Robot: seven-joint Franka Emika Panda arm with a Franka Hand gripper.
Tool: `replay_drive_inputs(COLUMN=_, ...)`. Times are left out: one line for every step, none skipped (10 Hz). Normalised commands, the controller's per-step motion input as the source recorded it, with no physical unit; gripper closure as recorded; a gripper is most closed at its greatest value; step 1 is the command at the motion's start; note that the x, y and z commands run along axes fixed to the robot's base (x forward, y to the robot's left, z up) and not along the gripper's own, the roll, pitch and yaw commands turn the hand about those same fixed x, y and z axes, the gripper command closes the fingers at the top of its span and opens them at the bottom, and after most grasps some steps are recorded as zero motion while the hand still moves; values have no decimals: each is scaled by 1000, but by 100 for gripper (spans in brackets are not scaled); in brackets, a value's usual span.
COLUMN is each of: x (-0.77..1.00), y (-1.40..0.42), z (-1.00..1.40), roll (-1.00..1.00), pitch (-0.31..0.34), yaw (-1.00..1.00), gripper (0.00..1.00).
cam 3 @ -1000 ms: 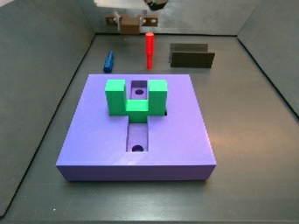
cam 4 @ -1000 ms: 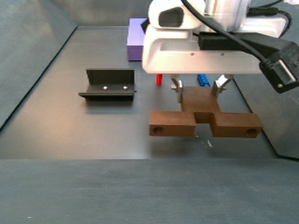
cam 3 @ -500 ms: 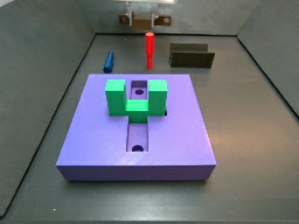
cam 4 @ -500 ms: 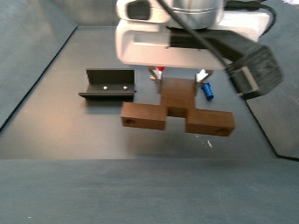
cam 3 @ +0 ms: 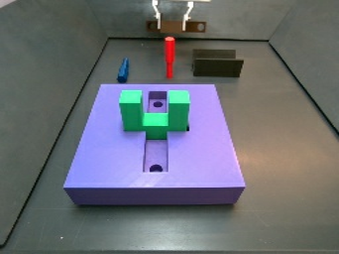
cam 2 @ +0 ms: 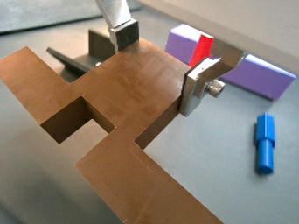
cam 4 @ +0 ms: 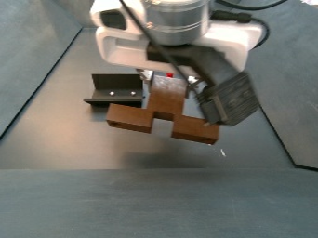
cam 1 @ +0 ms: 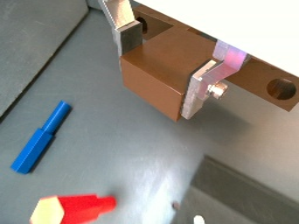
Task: Pick up the brown object. Move up. Place the brown object on the fixture. Regrasp the brown object. Move to above the board. Insert the brown object.
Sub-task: Place the brown object on the fixture.
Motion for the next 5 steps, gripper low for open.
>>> replay_drive_inputs(x=906, y=0, z=0, roll=-900, pitch=0, yaw=-229, gripper=100)
replay_drive_inputs(x=926, y=0, z=0, roll=-880, pitch=0, yaw=-206, gripper=100)
replay_drive_inputs(x=949, y=-9, z=43, roll=-846, pitch=11, yaw=-180, gripper=100)
replay_drive_inputs(x=960, y=-9, z=111, roll=-809, pitch=6, yaw=-134, gripper=100)
replay_drive_inputs(x=937, y=-17, z=240, roll=-771, pitch=0, yaw=-83, gripper=100)
